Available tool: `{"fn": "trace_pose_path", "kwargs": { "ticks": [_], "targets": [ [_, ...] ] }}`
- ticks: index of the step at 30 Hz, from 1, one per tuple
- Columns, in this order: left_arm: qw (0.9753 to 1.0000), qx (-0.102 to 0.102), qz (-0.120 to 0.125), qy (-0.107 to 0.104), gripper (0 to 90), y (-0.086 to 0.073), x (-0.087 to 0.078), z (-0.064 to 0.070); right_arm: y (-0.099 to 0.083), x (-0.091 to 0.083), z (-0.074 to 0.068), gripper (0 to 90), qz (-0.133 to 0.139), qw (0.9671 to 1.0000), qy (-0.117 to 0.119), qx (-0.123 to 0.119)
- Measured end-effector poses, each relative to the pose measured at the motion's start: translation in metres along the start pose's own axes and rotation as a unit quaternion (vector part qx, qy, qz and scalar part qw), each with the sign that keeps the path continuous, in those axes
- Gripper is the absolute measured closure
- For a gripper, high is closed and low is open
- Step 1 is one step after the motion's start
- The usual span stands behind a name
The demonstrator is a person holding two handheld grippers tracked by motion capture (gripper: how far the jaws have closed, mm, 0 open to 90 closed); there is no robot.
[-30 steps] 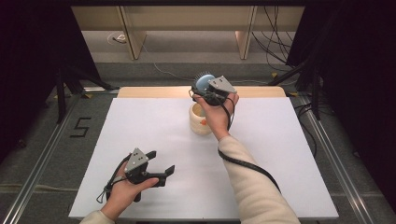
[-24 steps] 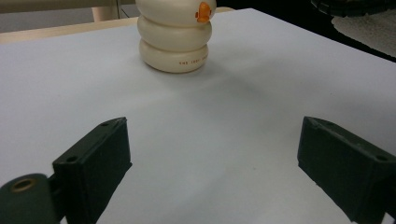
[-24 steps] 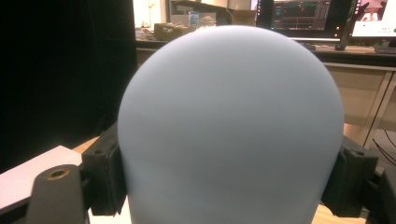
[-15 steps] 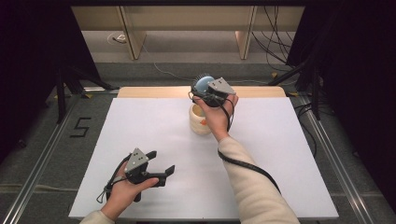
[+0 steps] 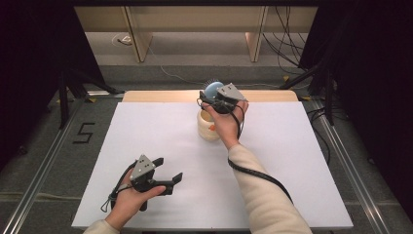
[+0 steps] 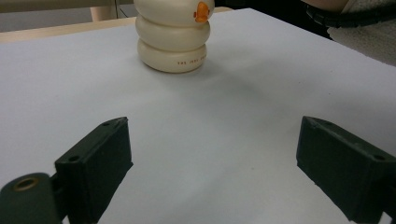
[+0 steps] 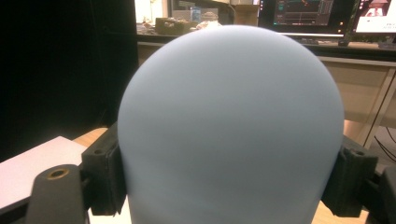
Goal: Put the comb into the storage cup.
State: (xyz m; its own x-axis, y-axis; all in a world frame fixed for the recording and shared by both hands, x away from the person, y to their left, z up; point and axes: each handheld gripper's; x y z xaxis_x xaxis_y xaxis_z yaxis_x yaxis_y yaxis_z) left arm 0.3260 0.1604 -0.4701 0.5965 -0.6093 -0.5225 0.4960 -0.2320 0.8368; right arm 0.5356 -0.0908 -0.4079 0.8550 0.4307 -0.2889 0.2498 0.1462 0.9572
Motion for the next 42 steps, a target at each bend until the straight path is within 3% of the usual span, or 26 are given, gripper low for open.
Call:
{"fn": "trace_pose_path", "kwargs": {
  "ticks": [11,25,42],
  "targets": [
    [1.0000,0.000,0.000,0.001,9.9,0.000,0.000,0.000,-0.003,-0.007,-0.001,20.0,0.001,0.9999,0.005,-0.011],
    [1.0000,0.000,-0.001,0.001,9.9,0.000,0.000,0.001,-0.010,-0.036,-0.002,19.9,-0.010,0.9996,0.016,-0.022],
    [1.0000,0.002,-0.003,0.002,10.0,0.000,0.001,0.002,-0.020,-0.056,0.000,19.6,-0.016,0.9994,0.026,-0.014]
  ]
}}
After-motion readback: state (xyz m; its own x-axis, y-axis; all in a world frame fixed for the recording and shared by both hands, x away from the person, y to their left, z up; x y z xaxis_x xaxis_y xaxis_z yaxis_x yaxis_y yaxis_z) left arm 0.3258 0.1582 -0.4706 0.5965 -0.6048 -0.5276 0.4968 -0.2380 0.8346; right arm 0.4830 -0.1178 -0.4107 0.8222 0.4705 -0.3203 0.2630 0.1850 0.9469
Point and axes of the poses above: each handheld gripper's, and its own axes: x roughly forward along the jaws, y roughly out of its top, z roughly to its right, and after that the axes turned 9 degrees about -z, right-handed
